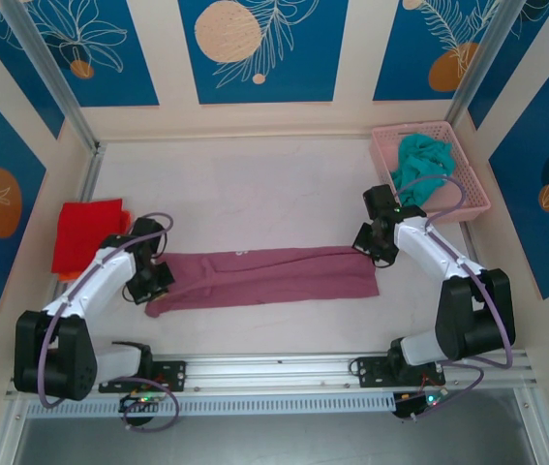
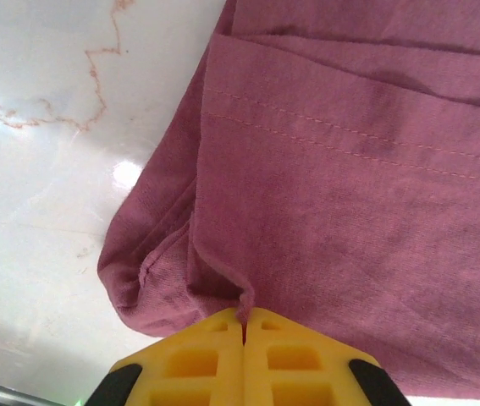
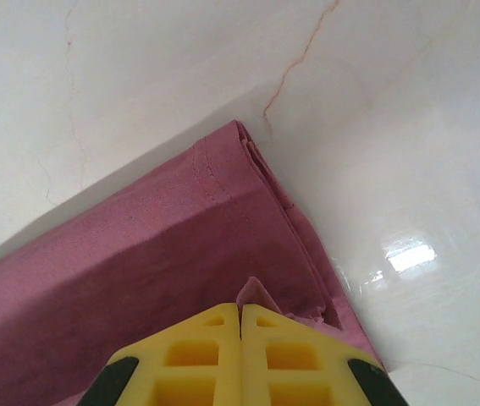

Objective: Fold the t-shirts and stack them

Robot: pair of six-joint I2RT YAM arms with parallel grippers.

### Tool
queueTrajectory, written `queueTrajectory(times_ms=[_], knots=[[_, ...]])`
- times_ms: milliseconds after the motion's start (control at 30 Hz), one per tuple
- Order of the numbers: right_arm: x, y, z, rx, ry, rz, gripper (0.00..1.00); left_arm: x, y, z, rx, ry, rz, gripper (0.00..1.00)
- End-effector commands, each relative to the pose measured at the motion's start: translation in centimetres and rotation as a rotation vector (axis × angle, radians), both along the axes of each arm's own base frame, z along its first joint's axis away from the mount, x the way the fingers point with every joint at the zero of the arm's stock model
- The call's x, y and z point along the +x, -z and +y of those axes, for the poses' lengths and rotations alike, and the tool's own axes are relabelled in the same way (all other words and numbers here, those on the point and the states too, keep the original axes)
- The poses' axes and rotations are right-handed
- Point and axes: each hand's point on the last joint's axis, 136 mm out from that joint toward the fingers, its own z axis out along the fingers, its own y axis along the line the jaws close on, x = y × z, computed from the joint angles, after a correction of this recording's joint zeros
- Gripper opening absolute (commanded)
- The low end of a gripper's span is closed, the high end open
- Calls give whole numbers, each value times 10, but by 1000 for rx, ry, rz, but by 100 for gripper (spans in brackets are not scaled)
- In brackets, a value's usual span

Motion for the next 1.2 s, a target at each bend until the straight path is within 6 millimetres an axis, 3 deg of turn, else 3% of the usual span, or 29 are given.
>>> queueTrajectory(times_ms=[0, 167, 233, 333, 400, 467, 600, 700, 767, 833, 933, 1067, 1167], knots=[[-7, 9, -2, -10, 8, 28, 2, -7, 8, 5, 37, -3, 32, 0], [-17, 22, 1, 18, 25, 58, 5, -8, 14, 5, 38, -3, 49, 0], [-19, 23, 4, 36, 32, 64, 7, -7, 15, 6, 41, -3, 51, 5], [-22, 18, 4, 43, 33, 54, 30, -5, 12, 7, 51, -2, 42, 19], [-21, 7, 2, 32, 25, 17, 56, -3, 4, 9, 62, -4, 26, 32], [-19, -6, 1, 21, 7, -28, 67, 1, -7, 11, 71, -3, -8, 48], [-13, -24, 19, 45, -74, -101, 73, 15, -30, 5, 42, 14, -90, 77], [-9, -18, 49, 108, -153, -104, 69, 29, -36, -8, -9, 23, -137, 83], [-8, -9, 73, 147, -191, -78, 65, 39, -34, -18, -51, 14, -162, 81], [-7, 0, 97, 165, -231, -49, 62, 49, -29, -30, -105, -3, -173, 70], [-7, 13, 127, 147, -294, -14, 57, 61, -19, -45, -157, -29, -181, 47], [-9, 39, 147, 135, -310, 72, 49, 62, 4, -49, -156, -70, -129, 25], [-10, 53, 152, 145, -313, 103, 47, 54, 24, -44, -127, -78, -80, 19]])
